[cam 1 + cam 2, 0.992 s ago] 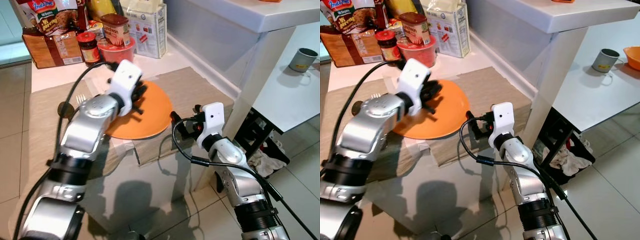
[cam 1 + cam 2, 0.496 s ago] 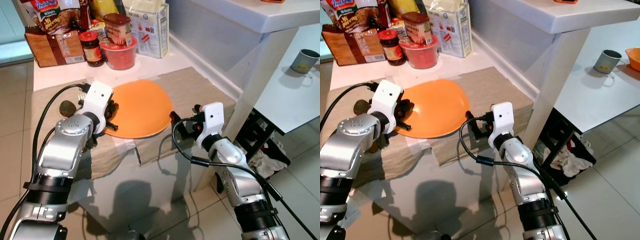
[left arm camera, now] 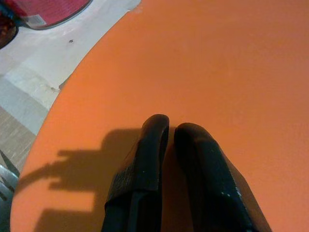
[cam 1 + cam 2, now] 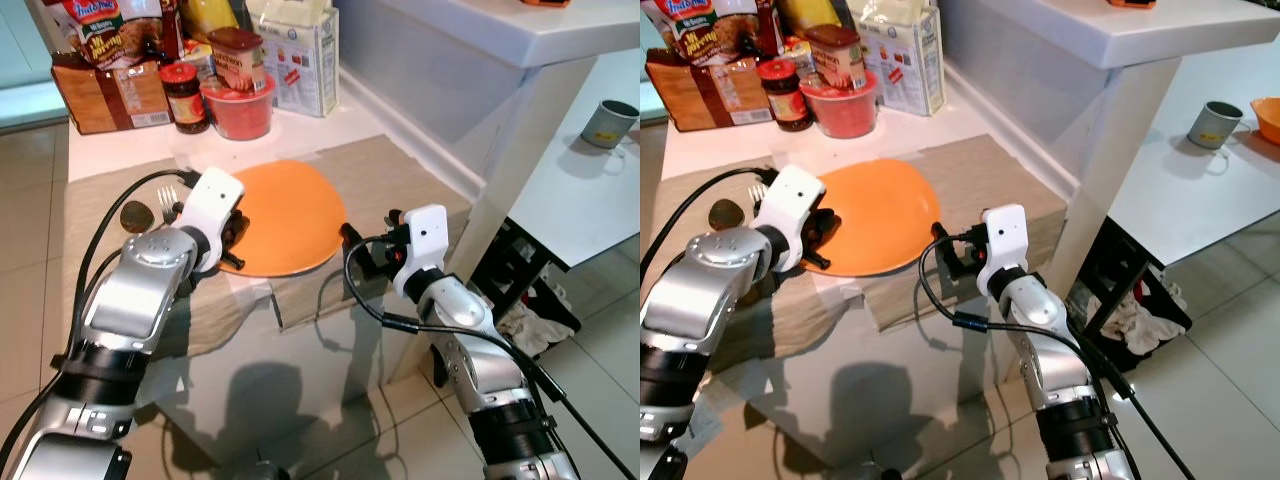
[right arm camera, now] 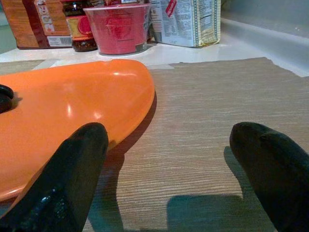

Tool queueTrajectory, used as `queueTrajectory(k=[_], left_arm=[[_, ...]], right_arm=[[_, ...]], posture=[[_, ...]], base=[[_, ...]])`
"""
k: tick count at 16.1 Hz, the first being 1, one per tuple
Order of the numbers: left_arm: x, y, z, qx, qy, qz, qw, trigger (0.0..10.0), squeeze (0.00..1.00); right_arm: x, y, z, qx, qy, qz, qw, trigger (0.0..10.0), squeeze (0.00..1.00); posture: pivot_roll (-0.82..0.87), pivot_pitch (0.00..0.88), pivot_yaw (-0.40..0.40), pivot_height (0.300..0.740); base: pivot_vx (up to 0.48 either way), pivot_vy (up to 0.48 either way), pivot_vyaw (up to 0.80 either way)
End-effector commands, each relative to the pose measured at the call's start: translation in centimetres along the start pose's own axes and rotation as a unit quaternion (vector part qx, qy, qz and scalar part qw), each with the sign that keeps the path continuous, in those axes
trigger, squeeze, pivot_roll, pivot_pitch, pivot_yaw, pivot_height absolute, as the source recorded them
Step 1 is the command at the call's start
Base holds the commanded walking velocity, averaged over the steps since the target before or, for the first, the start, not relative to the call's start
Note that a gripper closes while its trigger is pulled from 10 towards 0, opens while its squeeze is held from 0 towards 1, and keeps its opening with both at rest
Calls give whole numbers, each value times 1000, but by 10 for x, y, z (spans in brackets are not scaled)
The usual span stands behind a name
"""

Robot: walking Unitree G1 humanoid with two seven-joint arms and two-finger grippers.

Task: Setting the table

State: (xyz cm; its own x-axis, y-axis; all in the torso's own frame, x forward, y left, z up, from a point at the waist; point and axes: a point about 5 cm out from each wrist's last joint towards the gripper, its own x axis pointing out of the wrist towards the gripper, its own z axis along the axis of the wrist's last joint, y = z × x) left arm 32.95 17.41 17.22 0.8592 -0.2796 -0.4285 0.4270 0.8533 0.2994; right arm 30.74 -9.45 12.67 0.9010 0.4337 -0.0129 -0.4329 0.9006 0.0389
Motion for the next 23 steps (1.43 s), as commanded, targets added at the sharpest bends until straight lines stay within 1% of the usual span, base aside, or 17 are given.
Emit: queueTrajectory(k=[1, 4, 7, 10, 14, 17, 18, 20, 23], left_arm=[[8, -12, -3, 7, 20, -32, 999, 10000, 0], [15, -16, 2, 14, 18, -43, 999, 10000, 0], [27, -26, 11, 14, 11, -58, 998, 10000, 0], [33, -34, 14, 6, 5, -70, 998, 10000, 0], [38, -40, 16, -1, 1, -76, 997, 10000, 0], [46, -53, 21, -12, -9, -90, 996, 10000, 0], [47, -54, 21, -13, -10, -92, 996, 10000, 0], [51, -65, 24, -17, -15, -106, 994, 10000, 0], [56, -73, 27, -15, -18, -115, 993, 10000, 0]], right_arm=[[1, 2, 0, -1, 2, 4, 1000, 10000, 0], [0, 1, 0, -2, 2, 1, 1000, 10000, 0], [-1, 0, 0, -2, 2, -4, 1000, 10000, 0], [-1, 1, 0, -2, 1, -6, 1000, 10000, 0], [-1, 0, 0, -2, 1, -6, 1000, 10000, 0], [1, 0, 1, -3, 1, -6, 1000, 10000, 0], [1, 0, 1, -3, 0, -6, 1000, 10000, 0], [1, 1, 1, -3, 1, -6, 1000, 10000, 0], [1, 1, 1, -3, 1, -7, 1000, 10000, 0]], posture=[[49, 0, 18, 740], [43, 0, 23, 740], [31, 0, 33, 740], [24, 0, 38, 740], [22, 0, 36, 740], [17, 0, 37, 740], [16, 0, 38, 740], [11, 0, 41, 740], [10, 0, 41, 740]], base=[[0, 0, 0], [0, 0, 0], [0, 0, 0], [0, 0, 0], [0, 0, 0], [0, 0, 0], [0, 0, 0], [0, 0, 0], [0, 0, 0]])
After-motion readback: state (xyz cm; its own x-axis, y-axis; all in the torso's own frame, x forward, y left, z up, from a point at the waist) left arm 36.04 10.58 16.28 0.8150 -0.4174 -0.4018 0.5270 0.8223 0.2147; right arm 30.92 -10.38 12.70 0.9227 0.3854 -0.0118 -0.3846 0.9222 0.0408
